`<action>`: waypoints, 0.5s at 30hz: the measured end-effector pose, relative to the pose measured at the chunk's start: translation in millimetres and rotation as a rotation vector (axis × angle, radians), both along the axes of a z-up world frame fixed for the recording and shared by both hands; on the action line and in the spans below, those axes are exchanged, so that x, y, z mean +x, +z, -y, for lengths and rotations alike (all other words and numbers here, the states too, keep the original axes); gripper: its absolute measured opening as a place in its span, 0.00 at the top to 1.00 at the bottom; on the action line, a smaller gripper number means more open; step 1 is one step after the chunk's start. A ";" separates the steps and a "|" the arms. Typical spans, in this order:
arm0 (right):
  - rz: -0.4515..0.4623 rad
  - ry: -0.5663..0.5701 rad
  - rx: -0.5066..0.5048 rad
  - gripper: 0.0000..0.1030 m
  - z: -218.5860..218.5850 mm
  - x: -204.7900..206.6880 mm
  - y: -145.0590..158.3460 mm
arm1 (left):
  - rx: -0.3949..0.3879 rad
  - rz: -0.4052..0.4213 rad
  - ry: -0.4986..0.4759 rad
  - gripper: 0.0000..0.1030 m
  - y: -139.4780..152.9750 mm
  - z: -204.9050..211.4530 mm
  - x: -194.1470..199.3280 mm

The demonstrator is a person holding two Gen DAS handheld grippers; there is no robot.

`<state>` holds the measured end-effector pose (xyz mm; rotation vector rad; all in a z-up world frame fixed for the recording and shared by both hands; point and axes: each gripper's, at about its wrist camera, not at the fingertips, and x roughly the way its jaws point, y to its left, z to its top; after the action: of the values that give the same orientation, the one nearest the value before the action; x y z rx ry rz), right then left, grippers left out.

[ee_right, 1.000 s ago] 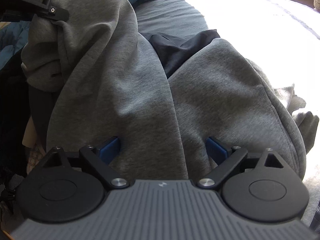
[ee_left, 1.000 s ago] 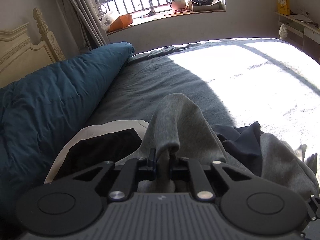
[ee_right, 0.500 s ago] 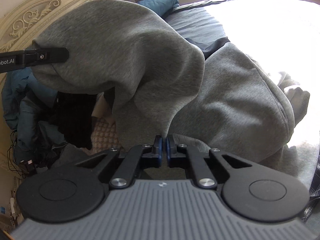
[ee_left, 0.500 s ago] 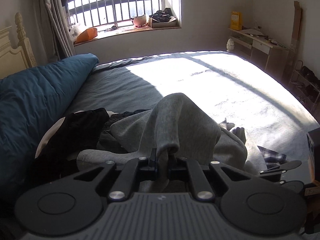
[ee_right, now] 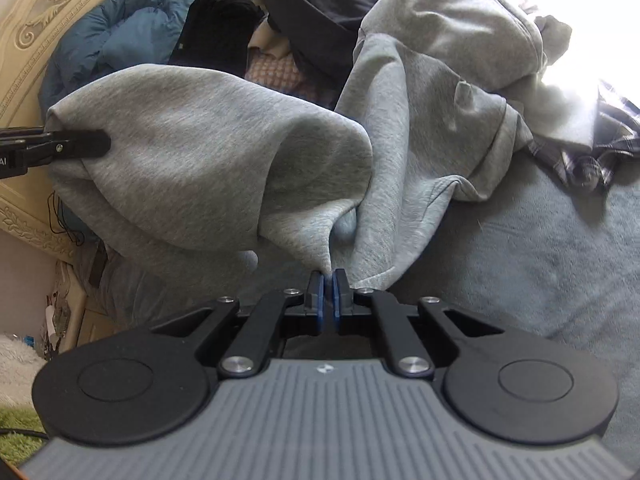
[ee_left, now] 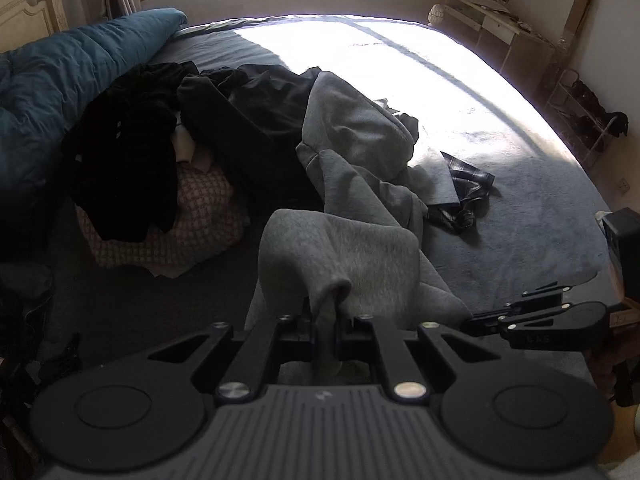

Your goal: Fold clothes

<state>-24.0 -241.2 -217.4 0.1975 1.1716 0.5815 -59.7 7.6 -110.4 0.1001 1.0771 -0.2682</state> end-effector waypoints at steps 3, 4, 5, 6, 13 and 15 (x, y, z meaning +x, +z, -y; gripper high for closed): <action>-0.034 0.022 -0.046 0.97 0.3 -18.8 -11.4 | 0.051 -0.083 0.014 0.92 -33.9 -0.2 -26.6; -0.045 0.035 -0.066 0.98 0.0 -22.2 -17.2 | 0.076 -0.111 0.022 0.92 -47.8 0.0 -33.5; -0.055 0.043 -0.082 0.98 0.3 -25.1 -22.1 | 0.105 -0.137 0.024 0.91 -60.3 -1.3 -38.0; -0.069 0.050 -0.097 0.98 0.5 -28.1 -27.4 | 0.132 -0.159 0.023 0.91 -70.3 -2.9 -40.6; -0.198 -0.145 -0.050 0.83 31.7 -24.9 -49.1 | 0.272 -0.235 0.055 0.58 -105.3 -22.7 -49.1; -0.208 -0.251 0.009 0.63 50.6 -15.5 -49.7 | 0.271 -0.237 0.093 0.47 -100.4 -30.6 -49.2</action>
<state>-39.6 -291.9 -267.0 0.4139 1.3208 0.3506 -108.9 38.2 -210.8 0.2653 1.3465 -0.0482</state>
